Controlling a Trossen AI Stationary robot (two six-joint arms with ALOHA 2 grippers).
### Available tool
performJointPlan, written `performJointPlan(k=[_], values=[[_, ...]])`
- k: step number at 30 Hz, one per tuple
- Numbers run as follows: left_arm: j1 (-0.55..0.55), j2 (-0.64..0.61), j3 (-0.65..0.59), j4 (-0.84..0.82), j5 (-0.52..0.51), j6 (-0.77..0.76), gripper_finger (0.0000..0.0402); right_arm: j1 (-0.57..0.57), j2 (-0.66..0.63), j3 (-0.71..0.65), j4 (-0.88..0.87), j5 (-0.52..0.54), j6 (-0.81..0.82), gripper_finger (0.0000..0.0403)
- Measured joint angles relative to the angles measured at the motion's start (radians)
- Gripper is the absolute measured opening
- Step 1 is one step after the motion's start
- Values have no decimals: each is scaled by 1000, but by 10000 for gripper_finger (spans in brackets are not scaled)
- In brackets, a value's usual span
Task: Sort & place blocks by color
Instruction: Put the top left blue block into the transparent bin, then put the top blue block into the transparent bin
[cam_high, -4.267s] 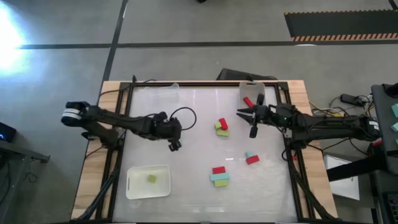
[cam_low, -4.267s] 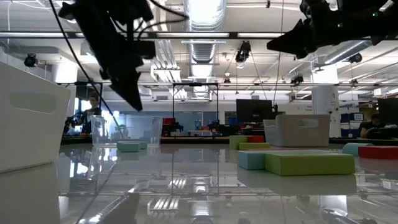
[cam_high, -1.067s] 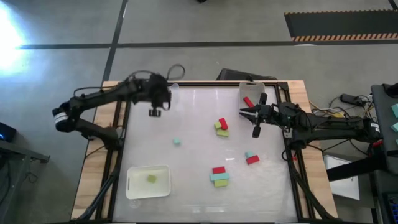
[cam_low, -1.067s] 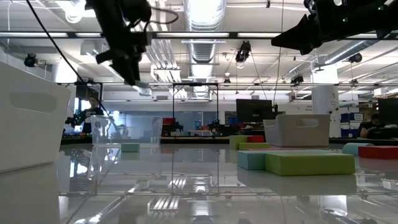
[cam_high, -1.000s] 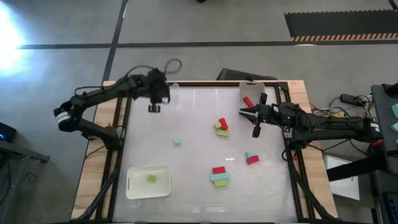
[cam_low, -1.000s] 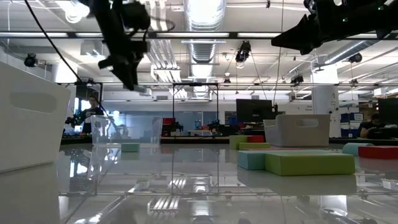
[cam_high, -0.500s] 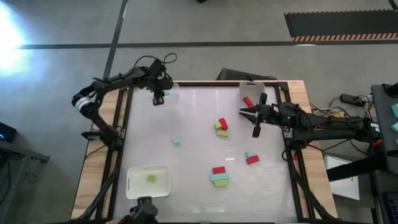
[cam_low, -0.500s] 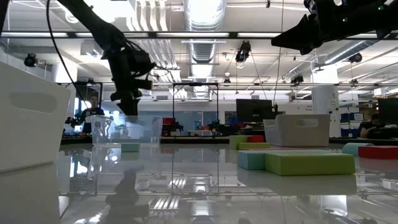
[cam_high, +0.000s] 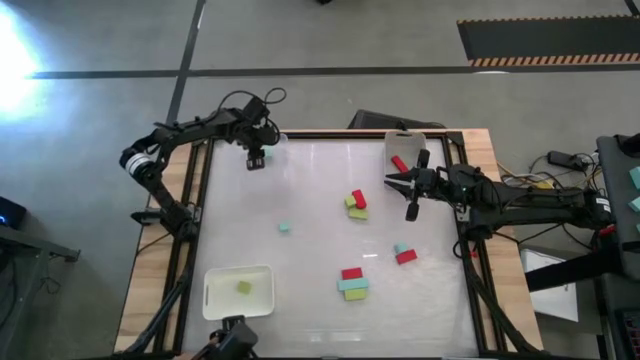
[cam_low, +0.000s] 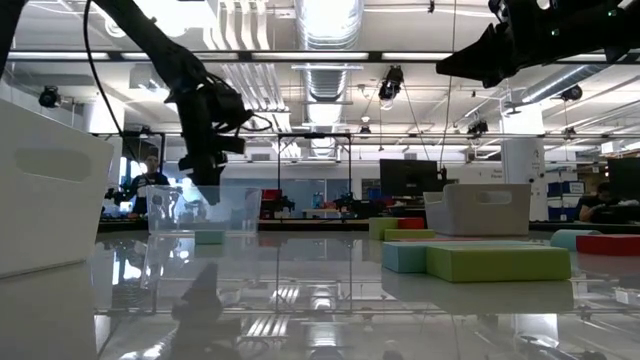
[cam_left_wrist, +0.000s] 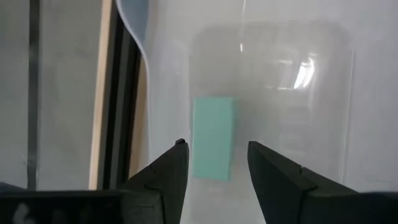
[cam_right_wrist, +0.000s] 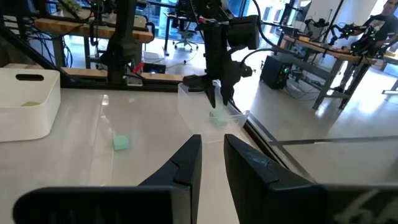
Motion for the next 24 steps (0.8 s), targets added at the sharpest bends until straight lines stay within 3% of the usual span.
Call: performJointPlan(k=[7, 12, 17, 24], values=[[-11, -40, 0, -19, -3, -31, 151, 0, 0, 0, 0, 0, 1, 59], [-67, -148, -2, -36, 0, -133, 151, 0, 0, 0, 0, 0, 0, 59], [-183, -286, -28, 3, 15, -328, 152, 0, 0, 0, -1, 0, 0, 59], [-428, -452, -166, 189, 19, -597, 152, 0, 0, 0, -2, 0, 9, 59]])
